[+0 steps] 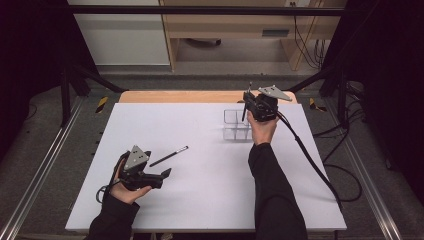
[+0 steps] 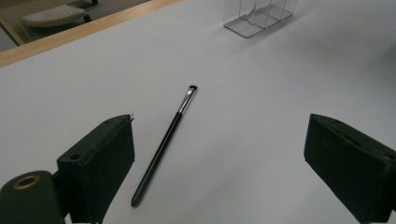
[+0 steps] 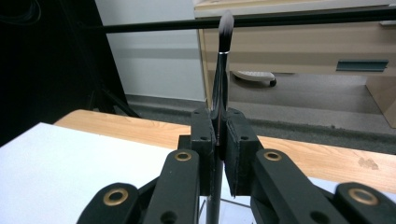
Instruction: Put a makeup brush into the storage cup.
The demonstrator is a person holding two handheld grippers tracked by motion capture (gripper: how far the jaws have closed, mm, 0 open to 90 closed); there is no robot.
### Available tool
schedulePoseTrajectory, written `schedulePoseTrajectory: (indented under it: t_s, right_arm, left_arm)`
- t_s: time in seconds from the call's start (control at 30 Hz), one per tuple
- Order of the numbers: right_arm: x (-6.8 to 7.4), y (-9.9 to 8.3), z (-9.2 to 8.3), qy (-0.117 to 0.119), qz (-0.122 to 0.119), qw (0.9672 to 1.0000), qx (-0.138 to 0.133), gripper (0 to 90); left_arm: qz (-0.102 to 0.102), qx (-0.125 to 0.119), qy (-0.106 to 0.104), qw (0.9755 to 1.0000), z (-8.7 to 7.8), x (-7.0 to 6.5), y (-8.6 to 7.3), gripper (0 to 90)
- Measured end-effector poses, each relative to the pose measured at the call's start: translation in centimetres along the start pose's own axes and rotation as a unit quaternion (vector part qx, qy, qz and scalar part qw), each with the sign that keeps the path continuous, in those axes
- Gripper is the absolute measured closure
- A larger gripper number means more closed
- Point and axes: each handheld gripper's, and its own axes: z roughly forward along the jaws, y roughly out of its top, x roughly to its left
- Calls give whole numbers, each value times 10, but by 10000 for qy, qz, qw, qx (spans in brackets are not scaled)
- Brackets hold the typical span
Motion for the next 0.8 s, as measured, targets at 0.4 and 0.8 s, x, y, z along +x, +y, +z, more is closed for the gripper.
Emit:
schedulePoseTrajectory:
  t_s: [0.4,0.8]
  right_arm:
    - [3,-10,6,27,-12,9999,147,840]
    - [-1,-24,8,18,79,9997,251,840]
  left_arm:
    - [3,-4,5,10000,0,0,0,76]
    - [7,7,8,10000,0,0,0,77]
